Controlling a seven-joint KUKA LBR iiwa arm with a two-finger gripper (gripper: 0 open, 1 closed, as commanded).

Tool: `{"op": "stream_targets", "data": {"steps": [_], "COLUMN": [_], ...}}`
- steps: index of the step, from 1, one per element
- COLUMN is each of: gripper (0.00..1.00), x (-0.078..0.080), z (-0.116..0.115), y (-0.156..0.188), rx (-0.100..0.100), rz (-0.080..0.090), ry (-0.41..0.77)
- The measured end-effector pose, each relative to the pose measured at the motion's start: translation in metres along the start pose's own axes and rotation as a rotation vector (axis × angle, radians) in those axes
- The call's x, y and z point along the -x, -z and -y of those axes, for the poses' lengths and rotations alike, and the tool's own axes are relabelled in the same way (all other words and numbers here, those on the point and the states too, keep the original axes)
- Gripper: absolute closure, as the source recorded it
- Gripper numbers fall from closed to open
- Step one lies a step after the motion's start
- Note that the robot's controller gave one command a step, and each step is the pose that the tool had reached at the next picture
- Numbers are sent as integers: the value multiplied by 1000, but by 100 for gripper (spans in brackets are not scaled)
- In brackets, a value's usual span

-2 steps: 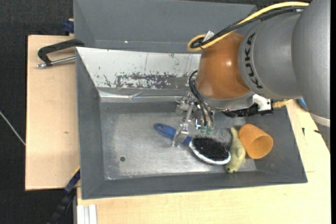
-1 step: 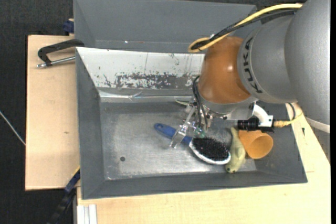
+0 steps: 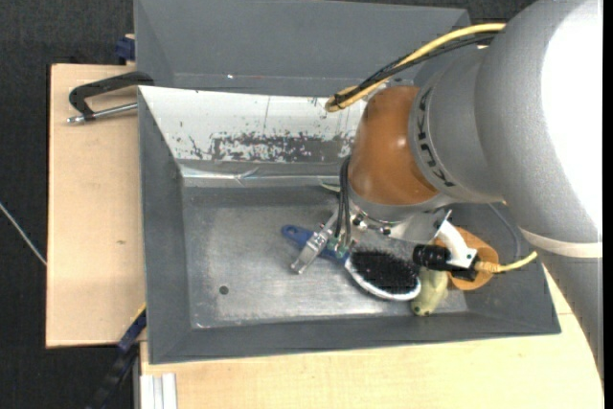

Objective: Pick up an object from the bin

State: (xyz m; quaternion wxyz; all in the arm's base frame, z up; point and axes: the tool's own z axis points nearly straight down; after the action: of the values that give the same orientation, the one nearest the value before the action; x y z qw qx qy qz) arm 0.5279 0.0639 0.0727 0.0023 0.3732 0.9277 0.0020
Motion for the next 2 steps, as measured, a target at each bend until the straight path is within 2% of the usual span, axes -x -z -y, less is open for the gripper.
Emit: {"op": "stream_targets", "data": {"steps": [1,2], "gripper": [0,100], "x": [0,2], "z": [-1,-3], "y": [2,3], "rx": [-1,3], "rz": [-1,3], "ry": [2,1]}}
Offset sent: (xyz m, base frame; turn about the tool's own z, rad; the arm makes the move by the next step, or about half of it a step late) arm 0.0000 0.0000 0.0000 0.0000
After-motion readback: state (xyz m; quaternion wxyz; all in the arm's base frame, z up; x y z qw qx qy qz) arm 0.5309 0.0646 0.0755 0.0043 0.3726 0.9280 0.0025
